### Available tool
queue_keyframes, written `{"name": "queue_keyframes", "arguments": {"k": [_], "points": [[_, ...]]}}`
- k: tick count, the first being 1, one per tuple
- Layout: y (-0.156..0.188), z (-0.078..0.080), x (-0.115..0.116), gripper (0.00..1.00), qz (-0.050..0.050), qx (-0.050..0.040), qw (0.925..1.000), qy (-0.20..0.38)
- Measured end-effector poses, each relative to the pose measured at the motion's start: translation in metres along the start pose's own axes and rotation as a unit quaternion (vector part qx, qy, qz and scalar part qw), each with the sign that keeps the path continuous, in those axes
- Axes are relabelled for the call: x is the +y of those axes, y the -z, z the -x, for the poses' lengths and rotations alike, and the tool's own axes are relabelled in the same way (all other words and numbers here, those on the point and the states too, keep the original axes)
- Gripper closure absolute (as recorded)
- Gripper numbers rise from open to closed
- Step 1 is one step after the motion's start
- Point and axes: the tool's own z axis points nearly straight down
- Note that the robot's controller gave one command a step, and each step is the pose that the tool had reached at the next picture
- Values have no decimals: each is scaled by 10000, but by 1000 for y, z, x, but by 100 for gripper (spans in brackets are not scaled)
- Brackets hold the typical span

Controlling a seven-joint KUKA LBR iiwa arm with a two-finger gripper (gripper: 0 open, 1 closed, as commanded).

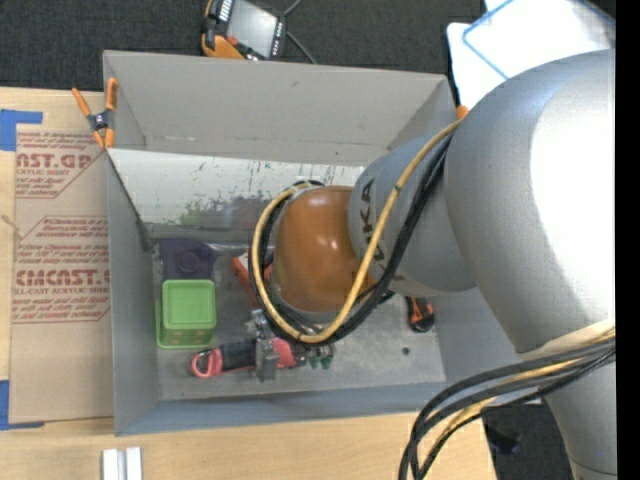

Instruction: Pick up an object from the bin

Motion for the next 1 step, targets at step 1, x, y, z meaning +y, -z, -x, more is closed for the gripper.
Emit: {"name": "queue_keyframes", "arguments": {"k": [1], "points": [[0,0,0,100,0,1,10000,0]]}}
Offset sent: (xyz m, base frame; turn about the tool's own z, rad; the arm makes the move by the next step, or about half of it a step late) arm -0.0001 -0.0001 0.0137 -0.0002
